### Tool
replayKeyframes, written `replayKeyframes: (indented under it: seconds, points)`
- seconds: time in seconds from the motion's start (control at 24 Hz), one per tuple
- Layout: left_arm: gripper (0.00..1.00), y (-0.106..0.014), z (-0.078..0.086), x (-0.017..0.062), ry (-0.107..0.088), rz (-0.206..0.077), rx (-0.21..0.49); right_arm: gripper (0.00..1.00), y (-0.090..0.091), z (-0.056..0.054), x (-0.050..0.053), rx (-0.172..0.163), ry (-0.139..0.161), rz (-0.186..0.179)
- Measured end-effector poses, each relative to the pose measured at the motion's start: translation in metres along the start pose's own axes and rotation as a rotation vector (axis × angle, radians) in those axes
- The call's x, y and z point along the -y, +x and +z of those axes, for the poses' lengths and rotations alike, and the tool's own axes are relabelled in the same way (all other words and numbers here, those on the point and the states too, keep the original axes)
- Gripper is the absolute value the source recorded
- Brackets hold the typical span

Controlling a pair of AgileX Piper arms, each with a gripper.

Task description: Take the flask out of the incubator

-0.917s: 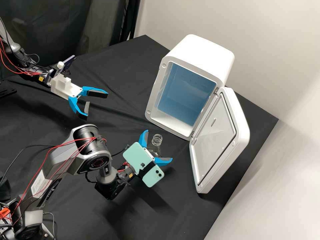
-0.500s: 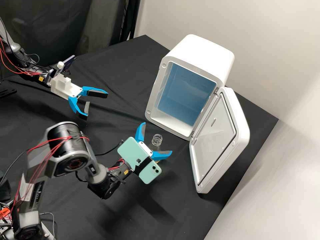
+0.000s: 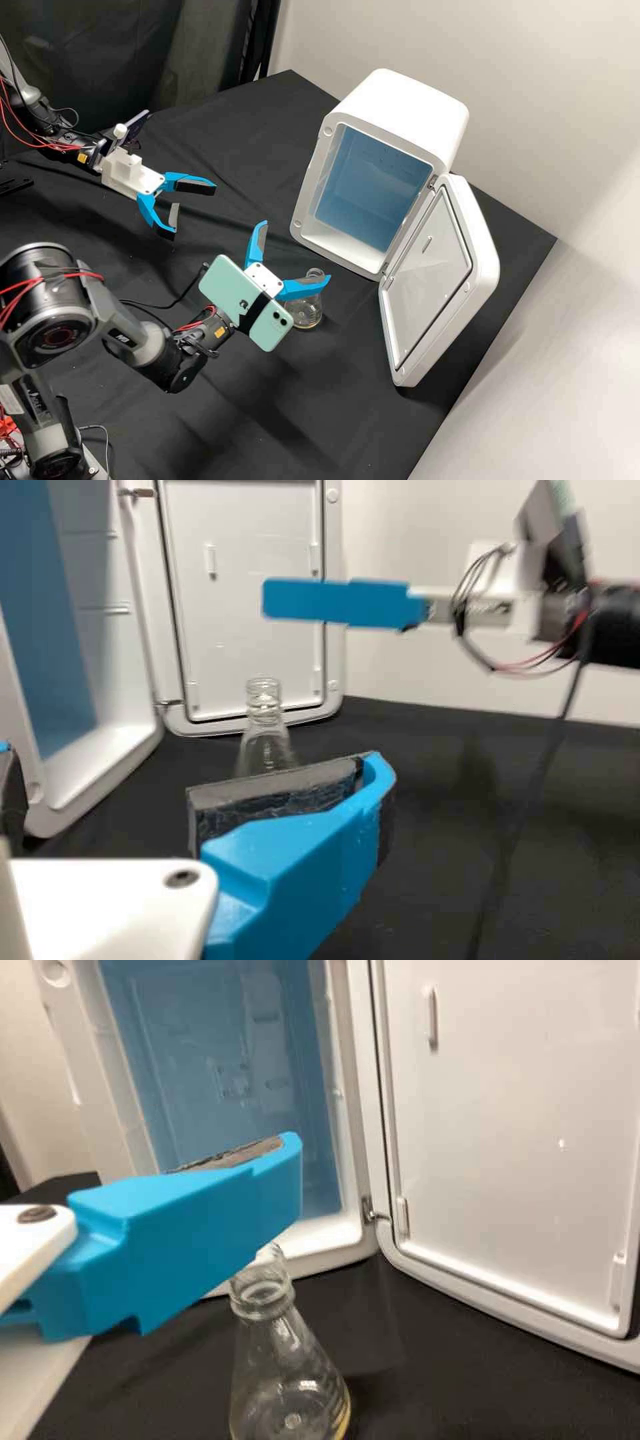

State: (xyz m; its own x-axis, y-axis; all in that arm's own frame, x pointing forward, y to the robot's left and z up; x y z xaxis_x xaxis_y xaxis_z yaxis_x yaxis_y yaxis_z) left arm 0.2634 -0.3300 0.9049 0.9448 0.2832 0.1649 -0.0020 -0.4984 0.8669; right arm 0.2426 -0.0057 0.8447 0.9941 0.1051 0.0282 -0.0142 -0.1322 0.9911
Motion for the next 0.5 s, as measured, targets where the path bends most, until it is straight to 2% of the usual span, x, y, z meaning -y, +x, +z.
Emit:
replayKeyframes:
  seconds: [0.08, 0.21, 0.25, 0.33, 0.42, 0.46, 0.5]
  points:
    - [1.00, -0.003, 0.002, 0.0029, 0.027, 0.011, -0.011, 1.00, -0.003, -0.005, 0.000, -0.014, -0.009, 0.003]
    - [1.00, -0.007, 0.005, 0.0045, 0.030, 0.028, 0.001, 1.00, -0.004, -0.008, 0.000, -0.021, -0.017, 0.009]
    - [1.00, -0.007, 0.008, 0.0048, 0.036, 0.036, -0.001, 1.00, -0.004, -0.010, -0.001, -0.023, -0.021, 0.023]
    - [1.00, -0.009, 0.010, 0.0049, 0.043, 0.049, -0.014, 1.00, -0.006, -0.011, -0.001, -0.003, 0.002, 0.063]
    - [1.00, -0.010, 0.013, 0.0047, 0.048, 0.078, -0.026, 1.00, -0.009, -0.010, -0.002, 0.018, 0.024, 0.097]
    - [1.00, -0.012, 0.014, 0.0055, 0.047, 0.091, -0.024, 1.00, -0.009, -0.009, -0.002, 0.023, 0.039, 0.106]
    - [1.00, -0.015, 0.015, 0.0062, 0.039, 0.108, -0.018, 1.00, -0.009, -0.009, -0.003, 0.023, 0.072, 0.109]
